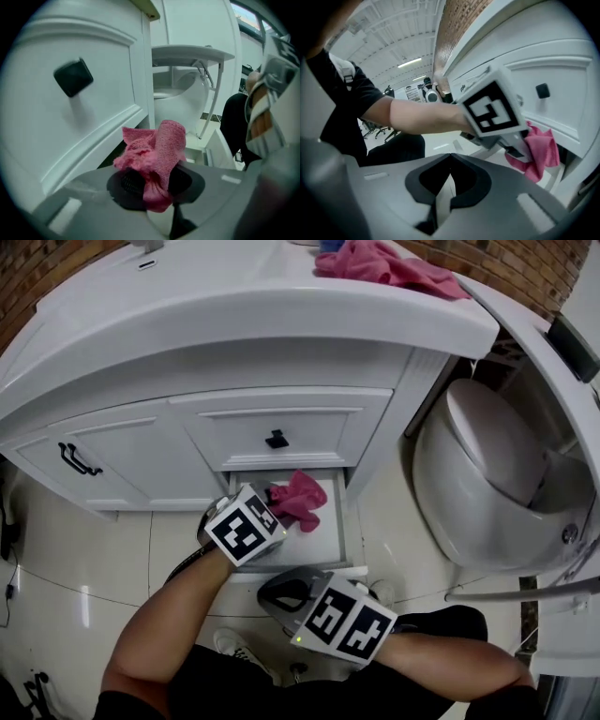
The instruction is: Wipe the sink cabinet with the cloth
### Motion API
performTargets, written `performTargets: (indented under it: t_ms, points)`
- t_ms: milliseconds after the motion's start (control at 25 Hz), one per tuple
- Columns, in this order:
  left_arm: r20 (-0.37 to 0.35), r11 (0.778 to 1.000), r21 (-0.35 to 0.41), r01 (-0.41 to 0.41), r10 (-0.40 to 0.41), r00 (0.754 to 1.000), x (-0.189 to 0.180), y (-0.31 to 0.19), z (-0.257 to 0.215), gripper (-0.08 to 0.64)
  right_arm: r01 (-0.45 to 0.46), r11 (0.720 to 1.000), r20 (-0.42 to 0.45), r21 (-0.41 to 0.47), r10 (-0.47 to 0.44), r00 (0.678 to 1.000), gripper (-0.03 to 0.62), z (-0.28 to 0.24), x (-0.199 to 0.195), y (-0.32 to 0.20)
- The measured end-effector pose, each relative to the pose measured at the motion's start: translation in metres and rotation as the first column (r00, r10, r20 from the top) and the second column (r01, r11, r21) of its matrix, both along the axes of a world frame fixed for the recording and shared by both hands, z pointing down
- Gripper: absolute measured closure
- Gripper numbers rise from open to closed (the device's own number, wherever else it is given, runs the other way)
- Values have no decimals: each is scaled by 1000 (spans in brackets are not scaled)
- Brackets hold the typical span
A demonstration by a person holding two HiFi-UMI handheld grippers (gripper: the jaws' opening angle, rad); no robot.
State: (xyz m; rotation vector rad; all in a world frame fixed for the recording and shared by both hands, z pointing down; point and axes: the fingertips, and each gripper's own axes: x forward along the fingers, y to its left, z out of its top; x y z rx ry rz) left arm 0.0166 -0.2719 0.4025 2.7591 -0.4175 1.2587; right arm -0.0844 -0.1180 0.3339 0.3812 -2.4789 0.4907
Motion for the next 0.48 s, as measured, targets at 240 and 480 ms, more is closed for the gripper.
performTargets:
  t_ms: [240,480]
  points:
    - [73,995,-63,-77,82,994,28,-16,38,463,136,988,-14,-73,-137,990,586,23,-16,12]
    - [114,986,-98,-133,144,983,48,-28,71,463,243,968,-4,-60,-244,970,586,25,-33,14]
